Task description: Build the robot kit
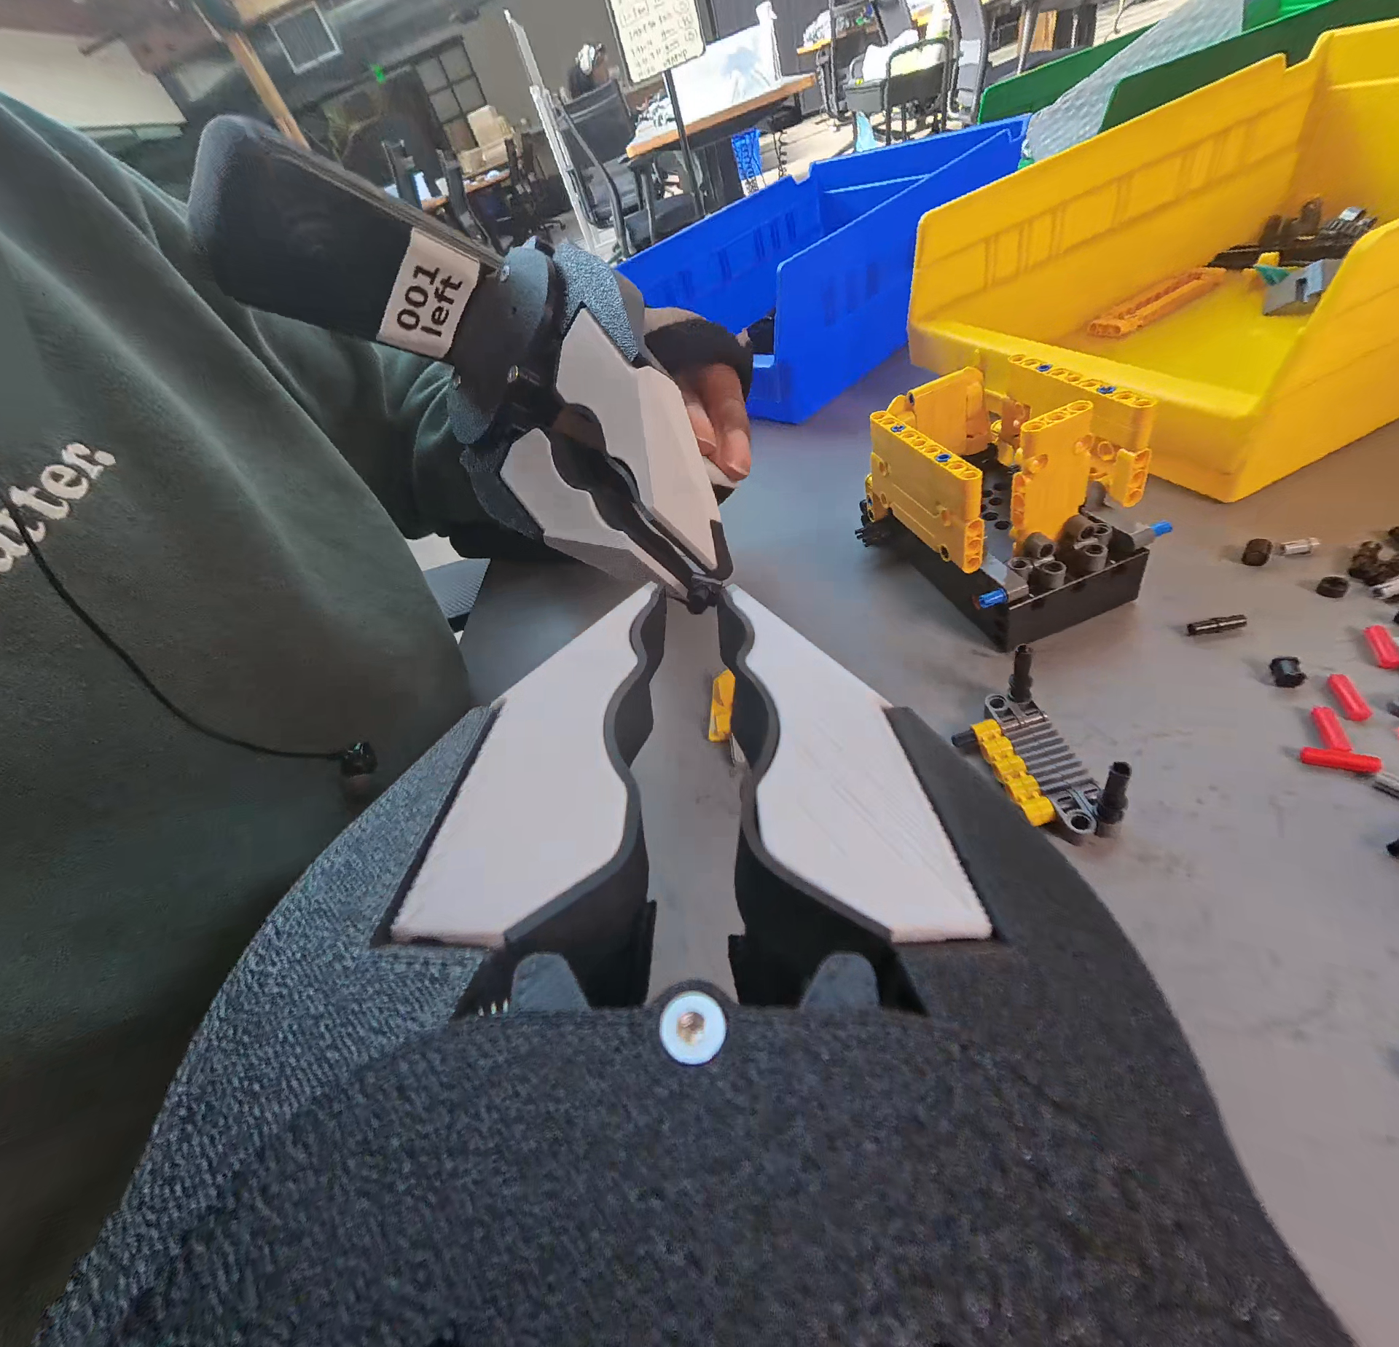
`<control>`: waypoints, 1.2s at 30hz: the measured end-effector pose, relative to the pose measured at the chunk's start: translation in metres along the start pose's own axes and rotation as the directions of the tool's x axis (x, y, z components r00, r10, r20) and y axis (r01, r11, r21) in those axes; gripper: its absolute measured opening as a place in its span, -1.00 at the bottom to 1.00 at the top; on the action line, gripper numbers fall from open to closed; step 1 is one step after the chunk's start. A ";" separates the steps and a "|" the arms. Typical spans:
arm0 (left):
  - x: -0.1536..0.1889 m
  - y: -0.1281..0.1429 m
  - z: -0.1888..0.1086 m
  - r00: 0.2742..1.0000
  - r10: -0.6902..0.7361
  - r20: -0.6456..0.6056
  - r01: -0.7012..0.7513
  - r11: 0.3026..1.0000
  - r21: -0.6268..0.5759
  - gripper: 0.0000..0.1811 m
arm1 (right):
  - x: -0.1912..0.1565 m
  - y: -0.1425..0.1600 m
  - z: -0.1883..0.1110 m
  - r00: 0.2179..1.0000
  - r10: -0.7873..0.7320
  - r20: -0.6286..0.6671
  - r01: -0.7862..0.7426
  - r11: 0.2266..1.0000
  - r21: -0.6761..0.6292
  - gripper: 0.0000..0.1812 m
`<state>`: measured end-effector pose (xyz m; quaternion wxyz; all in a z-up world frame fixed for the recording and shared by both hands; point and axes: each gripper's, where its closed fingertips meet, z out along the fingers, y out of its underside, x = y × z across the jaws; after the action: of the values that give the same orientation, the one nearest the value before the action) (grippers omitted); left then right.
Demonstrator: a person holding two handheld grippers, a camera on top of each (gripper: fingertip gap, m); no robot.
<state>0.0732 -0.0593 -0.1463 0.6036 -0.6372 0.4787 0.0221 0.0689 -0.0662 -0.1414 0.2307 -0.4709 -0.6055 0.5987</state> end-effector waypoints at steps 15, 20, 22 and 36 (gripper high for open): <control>-0.002 0.005 -0.001 0.998 0.048 0.033 -0.047 0.998 -0.031 -0.96 | 0.008 0.000 0.004 0.998 -0.005 -0.056 0.006 1.000 0.005 -0.93; 0.004 0.011 0.001 0.992 -0.112 -0.053 0.111 0.994 -0.012 -0.96 | 0.010 0.008 0.006 0.996 -0.049 -0.076 0.046 0.998 -0.042 -0.93; 0.007 0.014 0.001 0.969 -0.222 -0.110 0.222 0.975 -0.011 -0.94 | 0.011 0.010 0.008 0.995 -0.061 -0.076 0.057 0.997 -0.060 -0.93; 0.007 0.063 -0.007 0.827 -0.508 -0.239 0.475 0.860 -0.186 -0.75 | 0.029 0.039 0.001 0.944 -0.329 -0.012 0.256 0.756 -0.603 -0.93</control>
<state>0.0333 -0.0574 -0.1957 0.4763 -0.7701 0.3763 -0.1961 0.0660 -0.0483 -0.1869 0.1974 -0.4529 -0.8135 0.3069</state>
